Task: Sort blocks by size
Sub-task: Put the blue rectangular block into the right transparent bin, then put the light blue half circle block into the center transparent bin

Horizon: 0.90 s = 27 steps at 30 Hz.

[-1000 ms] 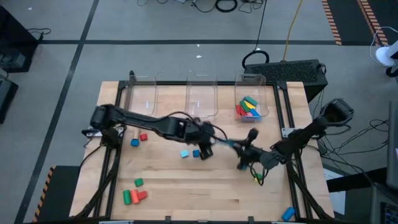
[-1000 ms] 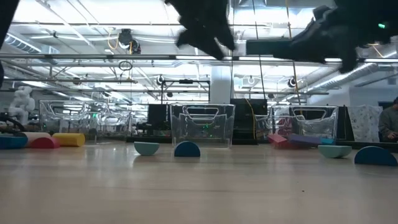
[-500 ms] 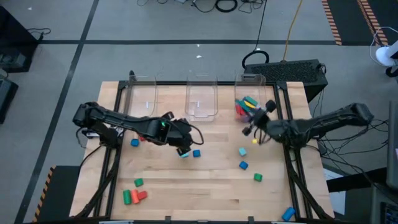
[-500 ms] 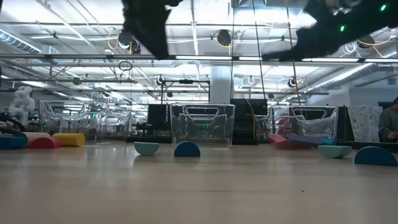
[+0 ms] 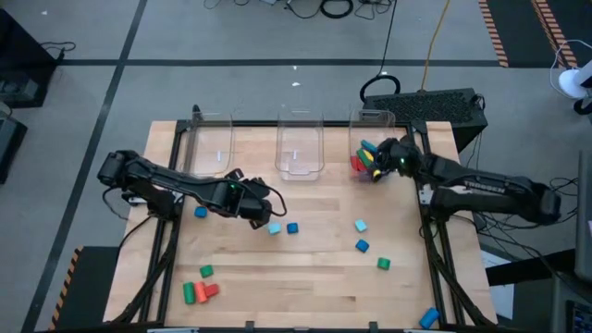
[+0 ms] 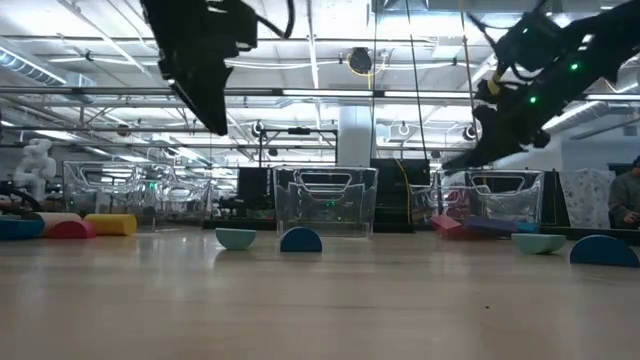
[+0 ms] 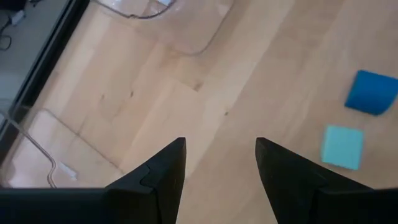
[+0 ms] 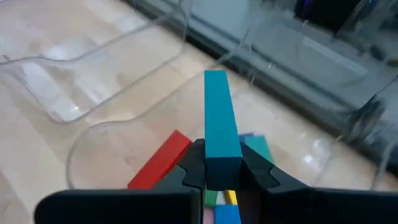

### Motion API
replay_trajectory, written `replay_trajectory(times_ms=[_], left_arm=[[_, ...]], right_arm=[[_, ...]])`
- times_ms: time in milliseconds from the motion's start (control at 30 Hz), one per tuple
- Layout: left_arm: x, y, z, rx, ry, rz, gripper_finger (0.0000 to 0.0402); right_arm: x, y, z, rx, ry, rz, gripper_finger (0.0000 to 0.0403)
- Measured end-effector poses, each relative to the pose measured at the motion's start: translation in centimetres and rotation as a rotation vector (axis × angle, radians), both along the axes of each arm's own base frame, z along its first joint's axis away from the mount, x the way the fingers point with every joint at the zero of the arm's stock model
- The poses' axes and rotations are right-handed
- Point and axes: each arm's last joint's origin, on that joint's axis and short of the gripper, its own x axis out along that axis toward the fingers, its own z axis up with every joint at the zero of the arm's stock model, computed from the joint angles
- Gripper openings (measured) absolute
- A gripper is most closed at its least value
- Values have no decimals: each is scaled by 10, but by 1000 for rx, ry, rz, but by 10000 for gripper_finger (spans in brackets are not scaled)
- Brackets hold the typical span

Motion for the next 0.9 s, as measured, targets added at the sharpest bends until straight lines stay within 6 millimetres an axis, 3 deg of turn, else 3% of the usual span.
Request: replay_trajectory(times_ms=[267, 433, 667, 900], left_arm=[[-26, 5, -12, -17, 8, 42, 196], [-40, 7, -26, -44, 43, 85, 196], [-57, 7, -49, -82, 118, 164, 196], [-69, 7, -59, -76, 163, 257, 196]], right_arm=[[3, -35, -1, 149, 24, -34, 42], [11, -49, -5, 226, 61, -24, 80], [14, -52, -7, 230, 86, -16, 148], [6, -39, 18, 159, -36, -6, 173]])
